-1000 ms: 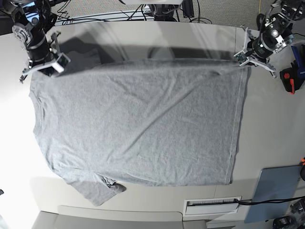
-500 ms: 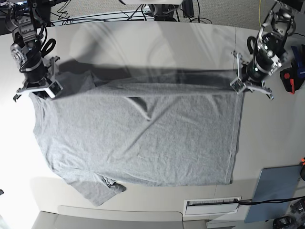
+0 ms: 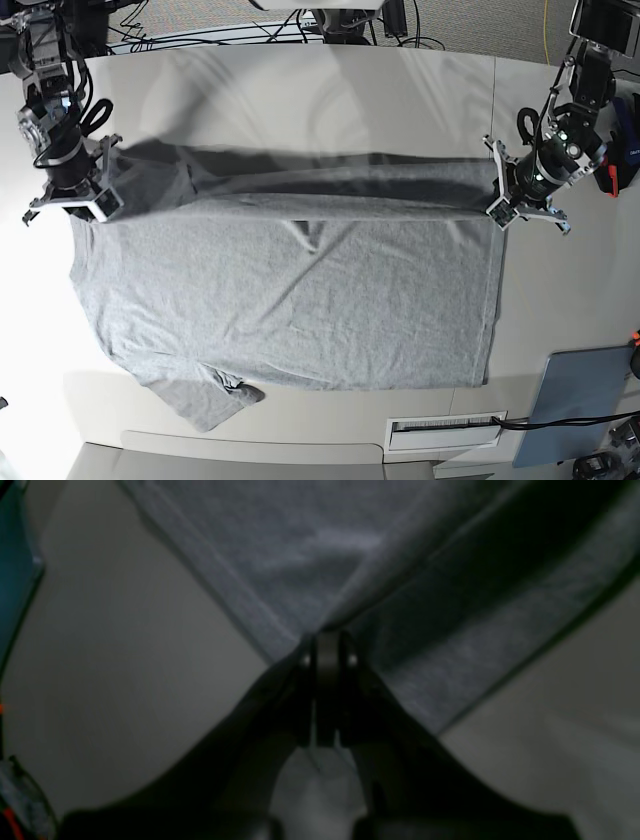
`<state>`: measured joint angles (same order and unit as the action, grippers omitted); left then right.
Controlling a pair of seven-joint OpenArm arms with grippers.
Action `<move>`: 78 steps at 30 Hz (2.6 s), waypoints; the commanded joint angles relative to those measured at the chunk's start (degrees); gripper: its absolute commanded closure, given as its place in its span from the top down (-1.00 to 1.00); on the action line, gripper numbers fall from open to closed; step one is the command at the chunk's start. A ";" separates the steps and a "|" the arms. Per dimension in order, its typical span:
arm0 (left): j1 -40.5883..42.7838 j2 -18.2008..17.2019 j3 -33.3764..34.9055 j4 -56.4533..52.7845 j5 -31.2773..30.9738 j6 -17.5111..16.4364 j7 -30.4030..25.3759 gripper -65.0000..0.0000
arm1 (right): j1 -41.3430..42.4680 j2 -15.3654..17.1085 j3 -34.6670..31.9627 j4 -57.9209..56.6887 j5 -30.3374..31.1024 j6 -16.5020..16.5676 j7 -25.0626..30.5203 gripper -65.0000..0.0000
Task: Fold the T-shirt properly
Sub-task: 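Lift the shoulder edges and fold them over the shirt body toward the hem, then release the folded edge and raise both grippers back toward the collar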
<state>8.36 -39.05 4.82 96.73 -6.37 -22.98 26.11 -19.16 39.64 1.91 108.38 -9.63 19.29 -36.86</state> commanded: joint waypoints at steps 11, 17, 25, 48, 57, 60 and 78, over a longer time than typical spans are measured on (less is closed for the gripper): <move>-5.22 3.48 -0.50 -5.05 0.33 0.42 -2.16 -1.00 | 10.54 0.94 -12.04 -7.72 -3.19 -2.10 0.13 -1.00; -10.19 4.81 -0.50 -10.01 0.33 0.31 -2.25 -1.00 | 14.40 0.87 -15.13 -11.45 -3.69 -3.48 0.35 -1.00; -13.49 5.68 -0.50 -13.53 0.33 -2.60 -3.61 -1.00 | 16.76 -3.08 -15.10 -13.75 -3.69 -3.21 1.55 -1.00; -13.44 5.70 -0.50 -13.60 0.31 -2.62 -3.56 -1.00 | 22.18 -4.57 -15.10 -16.61 -2.80 -0.44 2.84 -1.00; -13.44 5.70 -0.50 -13.60 0.33 -2.62 -3.43 -0.86 | 22.18 -4.55 -15.10 -16.63 -2.93 -0.42 2.82 -0.81; -13.42 5.70 -0.50 -13.60 0.31 -2.58 -3.43 -0.21 | 22.21 -4.55 -15.10 -16.63 -3.08 -0.44 3.50 -0.44; -13.05 3.10 -0.52 -7.65 -10.43 -2.38 6.71 -0.91 | 20.22 -4.59 -11.65 -8.76 5.79 -8.35 -4.72 -0.70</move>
<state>-3.70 -35.05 4.80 88.18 -16.58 -25.45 33.76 0.32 34.00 -10.59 98.76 -3.31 11.66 -42.06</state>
